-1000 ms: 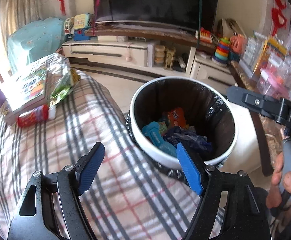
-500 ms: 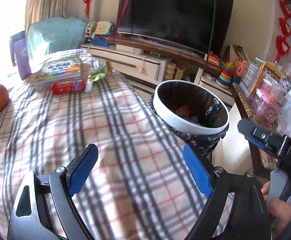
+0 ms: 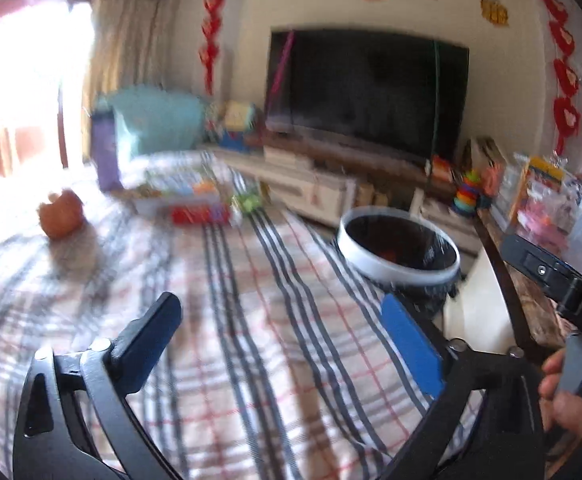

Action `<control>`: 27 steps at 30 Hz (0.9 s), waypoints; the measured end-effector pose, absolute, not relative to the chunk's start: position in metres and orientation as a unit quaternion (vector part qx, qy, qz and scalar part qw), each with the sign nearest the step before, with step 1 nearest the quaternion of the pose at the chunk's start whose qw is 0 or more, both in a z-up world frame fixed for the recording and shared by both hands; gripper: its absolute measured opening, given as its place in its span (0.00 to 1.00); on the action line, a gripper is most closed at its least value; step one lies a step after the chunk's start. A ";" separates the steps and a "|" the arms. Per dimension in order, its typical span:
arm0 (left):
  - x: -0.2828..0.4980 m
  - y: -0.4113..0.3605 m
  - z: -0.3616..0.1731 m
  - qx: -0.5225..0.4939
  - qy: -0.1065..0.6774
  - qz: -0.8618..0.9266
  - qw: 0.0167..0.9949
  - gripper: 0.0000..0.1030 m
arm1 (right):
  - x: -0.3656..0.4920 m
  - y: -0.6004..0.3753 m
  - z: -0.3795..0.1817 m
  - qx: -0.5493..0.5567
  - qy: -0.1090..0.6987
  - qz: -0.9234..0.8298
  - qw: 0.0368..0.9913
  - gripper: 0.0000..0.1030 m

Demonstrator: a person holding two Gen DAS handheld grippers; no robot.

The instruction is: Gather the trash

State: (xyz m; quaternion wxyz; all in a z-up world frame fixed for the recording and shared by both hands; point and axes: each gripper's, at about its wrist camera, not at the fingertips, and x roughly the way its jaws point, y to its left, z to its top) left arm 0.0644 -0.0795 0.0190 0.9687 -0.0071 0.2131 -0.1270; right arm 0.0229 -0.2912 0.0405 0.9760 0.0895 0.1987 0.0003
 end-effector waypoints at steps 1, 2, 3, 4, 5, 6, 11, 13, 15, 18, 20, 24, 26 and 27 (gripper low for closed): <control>0.062 -0.079 0.019 0.001 0.203 -0.117 0.972 1.00 | 0.021 -0.289 0.041 0.088 0.197 0.000 0.976 1.00; 0.059 -0.079 0.019 0.010 0.198 -0.107 0.974 1.00 | 0.020 -0.288 0.041 0.086 0.196 -0.004 0.977 1.00; 0.057 -0.078 0.017 0.017 0.196 -0.102 0.975 1.00 | 0.019 -0.285 0.039 0.078 0.199 -0.020 0.977 1.00; 0.056 -0.077 0.015 0.017 0.196 -0.101 0.975 1.00 | 0.019 -0.281 0.037 0.070 0.200 -0.031 0.977 1.00; 0.054 -0.074 0.012 0.014 0.197 -0.101 0.975 1.00 | 0.016 -0.278 0.034 0.064 0.198 -0.036 0.978 1.00; 0.053 -0.072 0.009 0.012 0.199 -0.100 0.975 1.00 | 0.013 -0.273 0.031 0.055 0.192 -0.035 0.979 1.00; 0.049 -0.070 0.001 0.032 0.201 -0.081 0.976 1.00 | 0.009 -0.264 0.018 0.037 0.189 -0.041 0.980 1.00; 0.047 -0.068 -0.001 0.030 0.202 -0.078 0.976 1.00 | 0.010 -0.267 0.013 0.049 0.196 -0.041 0.979 1.00; 0.045 -0.066 -0.003 0.030 0.204 -0.071 0.976 1.00 | 0.012 -0.271 0.008 0.065 0.201 -0.037 0.977 1.00; 0.043 -0.063 -0.004 0.029 0.208 -0.064 0.976 1.00 | 0.011 -0.275 0.005 0.076 0.202 -0.036 0.976 1.00; 0.042 -0.062 -0.005 0.027 0.211 -0.062 0.975 1.00 | 0.009 -0.274 0.006 0.071 0.197 -0.040 0.977 1.00; 0.039 -0.061 -0.004 0.029 0.207 -0.056 0.976 1.00 | 0.005 -0.270 0.009 0.062 0.188 -0.041 0.979 1.00; 0.037 -0.060 -0.004 0.031 0.205 -0.053 0.977 1.00 | 0.005 -0.268 0.009 0.057 0.187 -0.041 0.980 1.00; 0.037 -0.060 -0.003 0.031 0.204 -0.052 0.977 1.00 | 0.004 -0.267 0.009 0.055 0.186 -0.040 0.980 1.00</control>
